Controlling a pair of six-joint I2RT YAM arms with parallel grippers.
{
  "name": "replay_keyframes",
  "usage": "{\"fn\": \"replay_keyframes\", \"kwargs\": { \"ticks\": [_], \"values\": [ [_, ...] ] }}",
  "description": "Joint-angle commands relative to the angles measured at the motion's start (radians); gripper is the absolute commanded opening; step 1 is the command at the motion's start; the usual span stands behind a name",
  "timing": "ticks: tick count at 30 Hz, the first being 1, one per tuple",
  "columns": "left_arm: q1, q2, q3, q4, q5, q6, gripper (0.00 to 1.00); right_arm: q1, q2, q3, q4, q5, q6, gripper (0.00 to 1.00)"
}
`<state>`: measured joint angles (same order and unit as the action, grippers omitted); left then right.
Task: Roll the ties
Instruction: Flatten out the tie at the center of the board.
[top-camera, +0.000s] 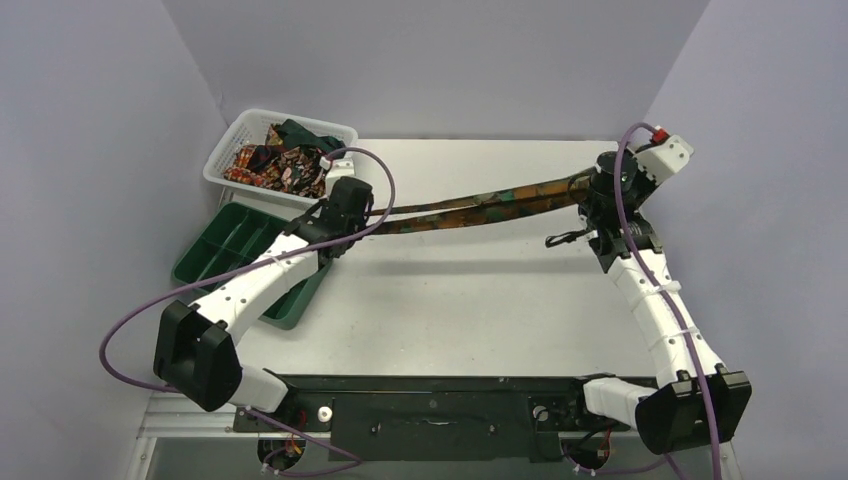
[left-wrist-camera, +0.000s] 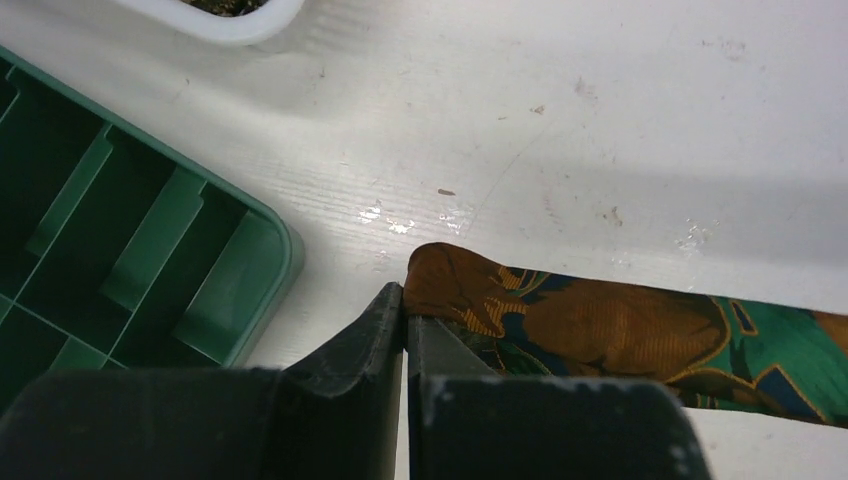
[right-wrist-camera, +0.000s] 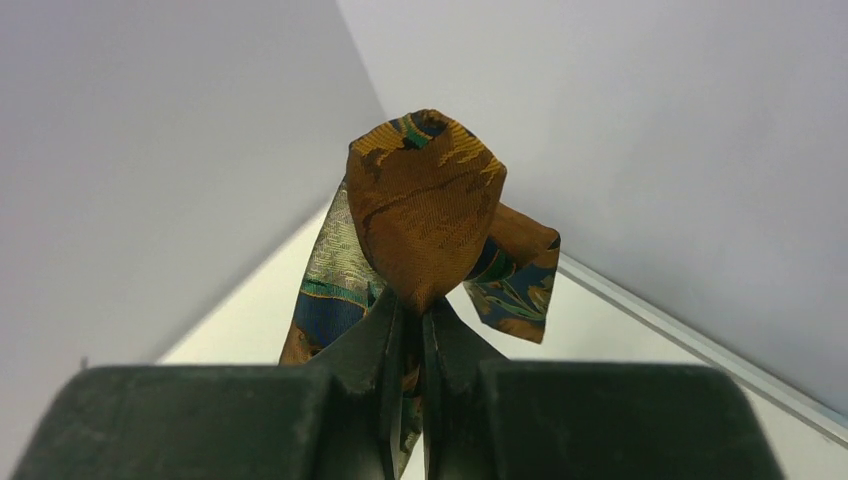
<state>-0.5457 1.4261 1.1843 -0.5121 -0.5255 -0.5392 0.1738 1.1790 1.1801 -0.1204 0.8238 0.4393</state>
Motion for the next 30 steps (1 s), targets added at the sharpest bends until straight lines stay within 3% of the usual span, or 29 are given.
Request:
{"fn": "replay_keyframes", "kwargs": {
  "ticks": [1, 6, 12, 13, 14, 15, 17, 18, 19, 24, 29, 30],
  "values": [
    [0.013, -0.021, -0.095, 0.163, 0.059, 0.154, 0.0, -0.077, -0.018, -0.082, -0.072, -0.004, 0.119, 0.0],
    [0.005, 0.003, -0.166, 0.364, 0.129, 0.304, 0.0, -0.142, 0.039, -0.174, -0.066, -0.158, 0.195, 0.0],
    [0.002, 0.062, -0.243, 0.6, 0.23, 0.46, 0.0, -0.156, 0.111, -0.26, -0.053, -0.292, 0.172, 0.0],
    [0.001, 0.064, -0.261, 0.639, 0.252, 0.481, 0.01, -0.159, 0.114, -0.281, -0.088, -0.33, 0.163, 0.13],
    [0.001, 0.063, -0.297, 0.658, 0.26, 0.518, 0.07, -0.167, 0.112, -0.292, -0.108, -0.349, 0.143, 0.21],
    [0.002, 0.058, -0.313, 0.662, 0.273, 0.54, 0.11, -0.182, 0.097, -0.314, -0.144, -0.396, 0.118, 0.37],
    [0.009, 0.041, -0.355, 0.655, 0.289, 0.587, 0.28, -0.225, 0.062, -0.33, -0.197, -0.481, 0.065, 0.57],
    [0.018, 0.033, -0.373, 0.636, 0.31, 0.609, 0.4, -0.254, 0.053, -0.324, -0.225, -0.51, 0.044, 0.62],
    [0.022, 0.015, -0.377, 0.623, 0.323, 0.634, 0.46, -0.268, 0.041, -0.301, -0.288, -0.563, -0.011, 0.69],
    [0.053, -0.063, -0.368, 0.479, 0.439, 0.713, 0.76, -0.36, 0.053, -0.172, -0.517, -0.786, -0.234, 0.75],
    [0.091, -0.104, -0.267, 0.306, 0.637, 0.815, 0.99, -0.465, 0.184, 0.004, -0.712, -0.986, -0.578, 0.73],
    [0.095, -0.092, -0.249, 0.262, 0.667, 0.827, 0.98, -0.473, 0.244, 0.059, -0.739, -0.993, -0.638, 0.73]
  ]
}}
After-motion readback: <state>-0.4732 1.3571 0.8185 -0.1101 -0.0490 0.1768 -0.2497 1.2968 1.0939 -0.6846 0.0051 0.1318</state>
